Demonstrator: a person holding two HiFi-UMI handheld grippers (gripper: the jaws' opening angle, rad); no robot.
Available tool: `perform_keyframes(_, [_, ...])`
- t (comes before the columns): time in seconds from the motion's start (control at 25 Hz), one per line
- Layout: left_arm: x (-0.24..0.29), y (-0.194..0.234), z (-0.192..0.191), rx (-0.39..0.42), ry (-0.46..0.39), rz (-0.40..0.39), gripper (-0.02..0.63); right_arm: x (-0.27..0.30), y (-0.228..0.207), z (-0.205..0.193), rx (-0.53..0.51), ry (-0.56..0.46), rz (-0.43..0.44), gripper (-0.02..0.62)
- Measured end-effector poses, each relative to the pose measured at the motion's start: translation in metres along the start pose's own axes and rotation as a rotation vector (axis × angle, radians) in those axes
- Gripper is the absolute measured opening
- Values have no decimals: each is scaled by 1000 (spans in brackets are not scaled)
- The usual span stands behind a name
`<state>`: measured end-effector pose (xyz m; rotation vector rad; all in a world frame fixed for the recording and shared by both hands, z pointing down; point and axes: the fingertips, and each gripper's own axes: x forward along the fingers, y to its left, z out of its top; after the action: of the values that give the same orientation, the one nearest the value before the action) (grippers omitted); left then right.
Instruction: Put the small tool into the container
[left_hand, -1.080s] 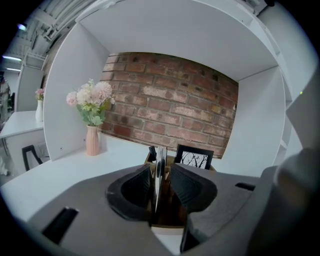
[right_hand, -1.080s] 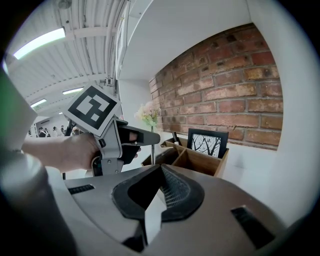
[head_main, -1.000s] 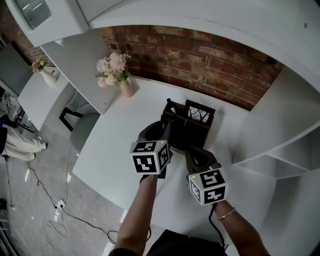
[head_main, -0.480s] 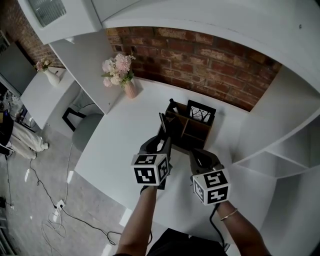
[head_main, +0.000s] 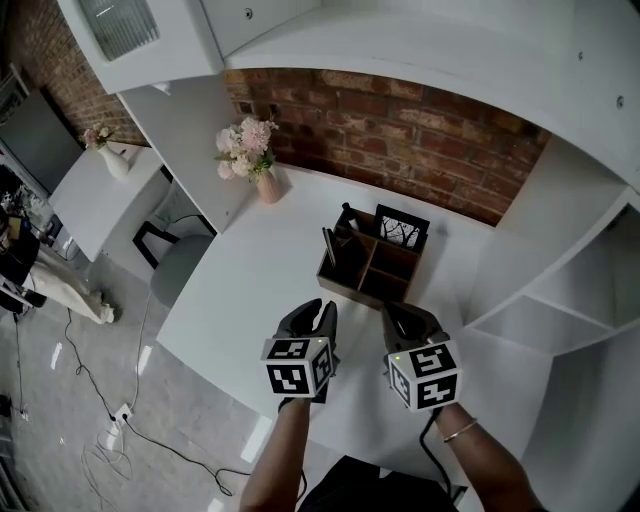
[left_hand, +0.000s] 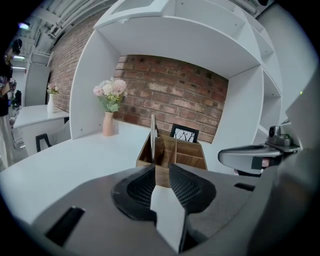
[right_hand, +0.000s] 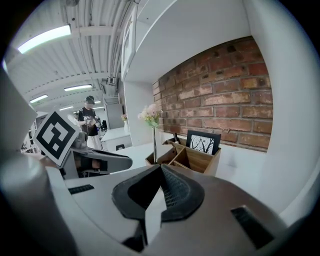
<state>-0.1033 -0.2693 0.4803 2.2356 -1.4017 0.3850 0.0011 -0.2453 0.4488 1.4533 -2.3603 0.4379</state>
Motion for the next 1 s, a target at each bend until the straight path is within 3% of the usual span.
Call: perform_keyframes(1.0, [-92, -20, -25, -9, -69, 45, 11, -61, 14, -17, -1, -55, 42, 5])
